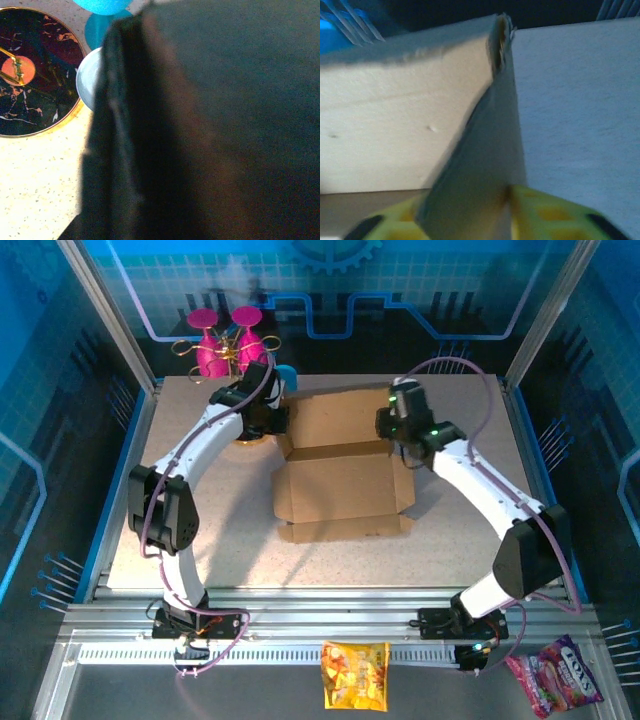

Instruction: Fold the paper box

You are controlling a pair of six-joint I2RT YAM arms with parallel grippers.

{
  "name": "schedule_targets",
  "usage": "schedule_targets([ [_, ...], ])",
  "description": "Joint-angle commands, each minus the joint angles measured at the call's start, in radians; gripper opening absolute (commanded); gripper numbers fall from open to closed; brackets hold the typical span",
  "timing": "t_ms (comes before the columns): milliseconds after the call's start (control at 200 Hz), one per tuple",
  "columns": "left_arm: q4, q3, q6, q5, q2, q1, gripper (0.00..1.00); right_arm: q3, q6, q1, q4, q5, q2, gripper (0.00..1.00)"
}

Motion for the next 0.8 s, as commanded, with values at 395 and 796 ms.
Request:
schedule_targets([
  [395, 0.211, -0.124, 0.109, 0.204, -0.073, 0.090, 0.00, -0.038, 0.079, -0.381, 0.340, -1.110, -0.217, 0.65],
  [796, 0.196, -0.125, 0.095, 0.224, -0.088, 0.086, 0.00, -0.266, -0.013, -0.606, 0.448, -1.022, -0.203, 0.51],
])
